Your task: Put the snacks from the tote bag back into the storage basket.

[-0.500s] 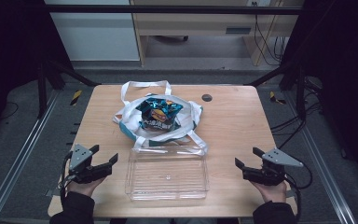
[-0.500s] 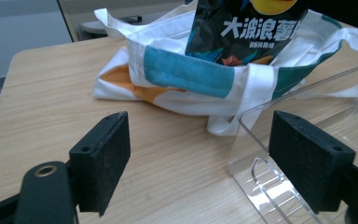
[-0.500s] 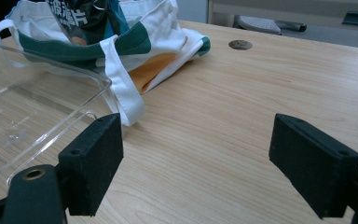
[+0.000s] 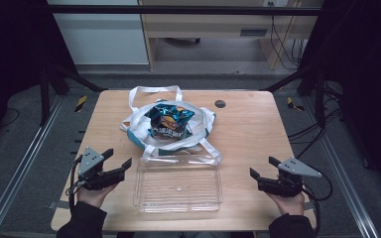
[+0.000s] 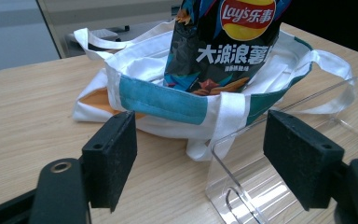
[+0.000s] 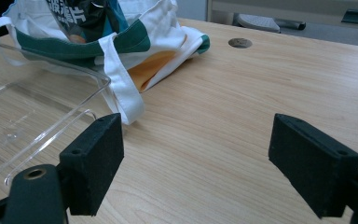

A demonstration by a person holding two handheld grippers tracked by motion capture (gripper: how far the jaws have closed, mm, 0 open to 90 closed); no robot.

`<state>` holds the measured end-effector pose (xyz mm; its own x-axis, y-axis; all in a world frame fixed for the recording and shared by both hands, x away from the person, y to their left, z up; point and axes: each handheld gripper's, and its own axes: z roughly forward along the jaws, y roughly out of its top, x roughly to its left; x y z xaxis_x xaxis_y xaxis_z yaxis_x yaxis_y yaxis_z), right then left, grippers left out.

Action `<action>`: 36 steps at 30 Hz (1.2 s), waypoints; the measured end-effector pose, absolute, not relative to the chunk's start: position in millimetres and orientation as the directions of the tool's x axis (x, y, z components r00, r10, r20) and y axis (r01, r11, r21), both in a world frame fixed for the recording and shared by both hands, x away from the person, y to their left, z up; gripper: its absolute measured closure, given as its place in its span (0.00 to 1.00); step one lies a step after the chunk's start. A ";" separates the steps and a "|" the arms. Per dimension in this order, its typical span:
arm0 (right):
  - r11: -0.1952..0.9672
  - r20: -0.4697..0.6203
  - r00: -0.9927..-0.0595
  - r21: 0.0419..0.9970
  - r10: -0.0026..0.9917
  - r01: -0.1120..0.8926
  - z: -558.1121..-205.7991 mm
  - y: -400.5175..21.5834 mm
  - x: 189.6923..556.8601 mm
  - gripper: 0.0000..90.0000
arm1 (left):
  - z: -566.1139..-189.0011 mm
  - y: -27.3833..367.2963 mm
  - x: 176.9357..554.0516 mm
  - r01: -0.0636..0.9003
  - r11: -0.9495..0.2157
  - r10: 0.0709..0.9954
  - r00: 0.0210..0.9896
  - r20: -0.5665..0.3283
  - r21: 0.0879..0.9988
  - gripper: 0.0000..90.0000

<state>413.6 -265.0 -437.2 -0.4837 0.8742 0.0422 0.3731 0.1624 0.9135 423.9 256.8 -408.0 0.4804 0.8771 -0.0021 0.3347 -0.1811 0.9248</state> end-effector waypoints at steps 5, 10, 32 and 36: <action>0.170 0.035 -0.482 0.912 0.875 0.374 -438.0 -265.1 414.3 0.20 | -400.9 252.2 426.5 0.346 -0.179 0.874 0.485 -0.013 0.921 0.31; 0.168 0.034 -0.479 0.913 0.877 0.372 -437.5 -264.7 413.7 0.20 | -392.5 246.6 434.3 0.316 -0.193 0.869 0.494 0.013 0.929 0.33; 0.173 0.029 -0.482 0.913 0.876 0.370 -436.9 -263.7 415.4 0.20 | -364.4 224.5 483.1 0.301 -0.214 0.870 0.490 0.041 0.929 0.34; 0.170 0.033 -0.482 0.912 0.875 0.372 -436.7 -264.0 415.5 0.20 | -359.2 221.6 491.4 0.294 -0.212 0.872 0.487 0.045 0.932 0.36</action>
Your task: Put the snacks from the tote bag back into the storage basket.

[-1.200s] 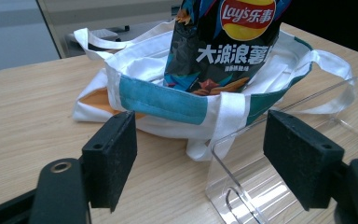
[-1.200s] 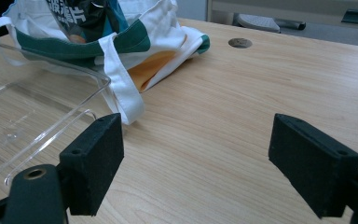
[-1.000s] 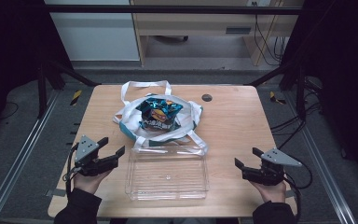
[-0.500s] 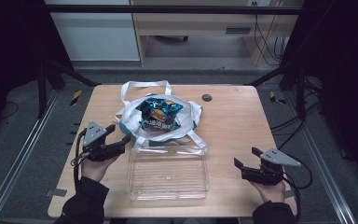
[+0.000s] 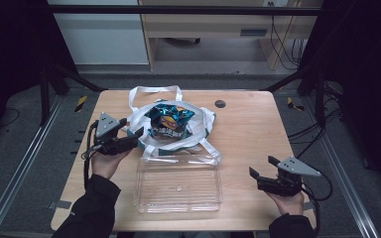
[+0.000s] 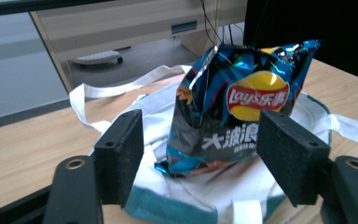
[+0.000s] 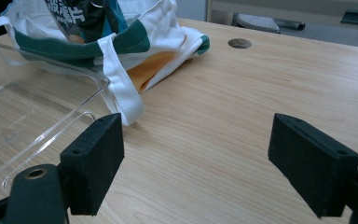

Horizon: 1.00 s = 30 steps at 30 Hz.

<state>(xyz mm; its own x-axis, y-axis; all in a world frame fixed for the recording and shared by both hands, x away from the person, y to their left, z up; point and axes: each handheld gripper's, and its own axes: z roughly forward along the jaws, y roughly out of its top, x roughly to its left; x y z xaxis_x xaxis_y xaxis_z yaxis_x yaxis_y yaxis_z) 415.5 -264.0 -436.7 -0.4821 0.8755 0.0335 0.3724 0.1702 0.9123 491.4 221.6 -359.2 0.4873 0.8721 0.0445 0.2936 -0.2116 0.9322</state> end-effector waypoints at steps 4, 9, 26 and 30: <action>0.167 0.037 -0.482 0.912 0.875 0.373 -436.4 -264.1 415.4 0.20 | -355.6 218.3 499.8 0.289 -0.219 0.873 0.485 0.055 0.932 0.37; 0.169 0.034 -0.481 0.913 0.876 0.371 -435.8 -264.3 415.2 0.21 | -357.1 211.1 510.1 0.298 -0.237 0.868 0.493 0.064 0.925 0.40; 0.172 0.035 -0.487 0.911 0.873 0.374 -435.9 -264.4 415.6 0.21 | -359.7 189.3 538.6 0.322 -0.275 0.859 0.506 0.081 0.906 0.50; 0.173 0.034 -0.486 0.911 0.873 0.374 -435.9 -264.6 415.7 0.22 | -361.6 187.4 543.6 0.338 -0.266 0.858 0.509 0.062 0.903 0.52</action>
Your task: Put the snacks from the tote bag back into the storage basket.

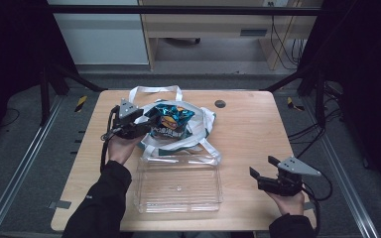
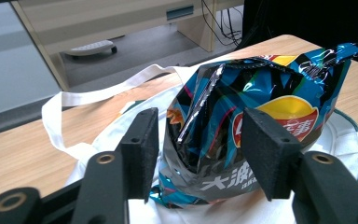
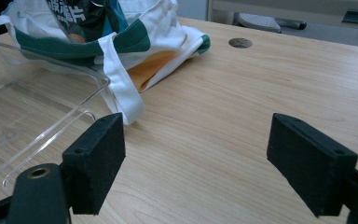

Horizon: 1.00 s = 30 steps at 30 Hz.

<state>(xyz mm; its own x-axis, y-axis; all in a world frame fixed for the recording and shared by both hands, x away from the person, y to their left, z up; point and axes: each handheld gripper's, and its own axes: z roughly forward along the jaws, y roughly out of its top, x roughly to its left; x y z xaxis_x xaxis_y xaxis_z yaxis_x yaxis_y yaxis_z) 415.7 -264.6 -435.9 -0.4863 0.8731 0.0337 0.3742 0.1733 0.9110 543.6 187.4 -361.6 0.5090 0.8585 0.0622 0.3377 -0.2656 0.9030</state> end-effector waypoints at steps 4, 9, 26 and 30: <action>0.172 0.035 -0.485 0.911 0.874 0.375 -435.7 -265.2 415.6 0.22 | -364.3 184.8 547.9 0.346 -0.273 0.853 0.518 0.060 0.898 0.57; 0.172 0.035 -0.487 0.911 0.873 0.375 -435.7 -265.5 415.7 0.22 | -366.3 181.6 554.3 0.361 -0.260 0.852 0.523 0.036 0.896 0.65; 0.176 0.034 -0.491 0.910 0.871 0.376 -435.6 -265.9 415.8 0.22 | -372.0 180.3 558.5 0.372 -0.241 0.824 0.566 -0.013 0.896 0.98; 0.177 0.034 -0.491 0.909 0.871 0.377 -435.8 -265.7 416.0 0.22 | -371.8 178.5 557.1 0.363 -0.247 0.820 0.572 -0.005 0.898 0.97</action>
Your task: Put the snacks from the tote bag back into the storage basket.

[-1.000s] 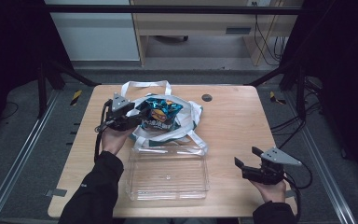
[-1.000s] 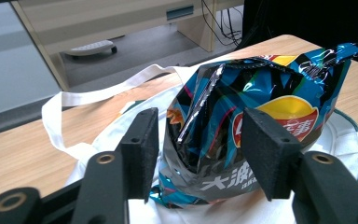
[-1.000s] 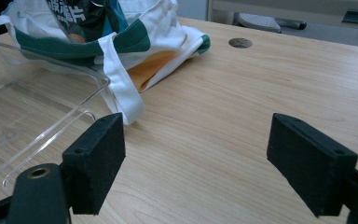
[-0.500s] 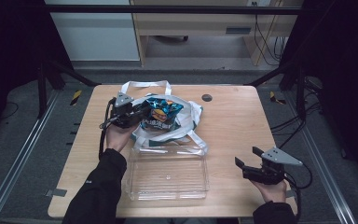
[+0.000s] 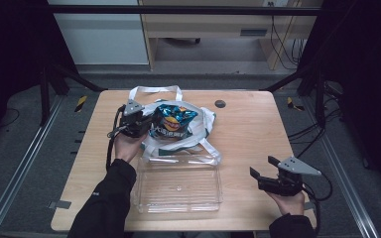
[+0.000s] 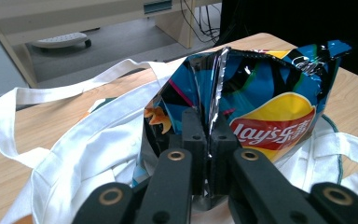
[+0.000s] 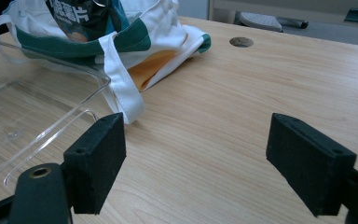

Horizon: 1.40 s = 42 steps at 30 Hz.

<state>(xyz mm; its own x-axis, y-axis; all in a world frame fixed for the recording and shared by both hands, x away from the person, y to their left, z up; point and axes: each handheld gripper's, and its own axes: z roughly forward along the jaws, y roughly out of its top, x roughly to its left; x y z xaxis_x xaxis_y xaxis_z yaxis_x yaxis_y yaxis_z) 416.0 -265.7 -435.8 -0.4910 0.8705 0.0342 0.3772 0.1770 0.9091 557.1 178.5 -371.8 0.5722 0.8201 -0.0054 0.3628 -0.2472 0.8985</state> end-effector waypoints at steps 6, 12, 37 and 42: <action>0.178 0.033 -0.491 0.909 0.870 0.377 -436.0 -265.6 416.2 0.22 | -372.0 179.0 560.2 0.355 -0.236 0.820 0.573 -0.012 0.905 0.74; 0.178 0.034 -0.493 0.908 0.869 0.378 -436.1 -265.6 416.2 0.22 | -373.0 175.0 564.7 0.354 -0.233 0.822 0.569 -0.011 0.906 0.71; 0.173 0.042 -0.494 0.908 0.869 0.381 -436.6 -267.3 416.6 0.23 | -361.4 175.7 537.8 0.281 -0.121 0.807 0.586 -0.070 0.952 1.00; 0.174 0.040 -0.492 0.908 0.870 0.381 -436.4 -267.0 416.4 0.23 | -351.5 178.3 524.8 0.277 -0.100 0.802 0.591 -0.088 0.956 1.00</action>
<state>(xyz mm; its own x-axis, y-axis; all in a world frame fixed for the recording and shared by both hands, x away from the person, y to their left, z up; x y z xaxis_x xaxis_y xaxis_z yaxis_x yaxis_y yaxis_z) 416.4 -267.0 -436.4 -0.4923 0.8695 0.0397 0.3810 0.1742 0.9080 524.8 178.3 -351.5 0.5915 0.8015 -0.0878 0.2774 -0.1000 0.9555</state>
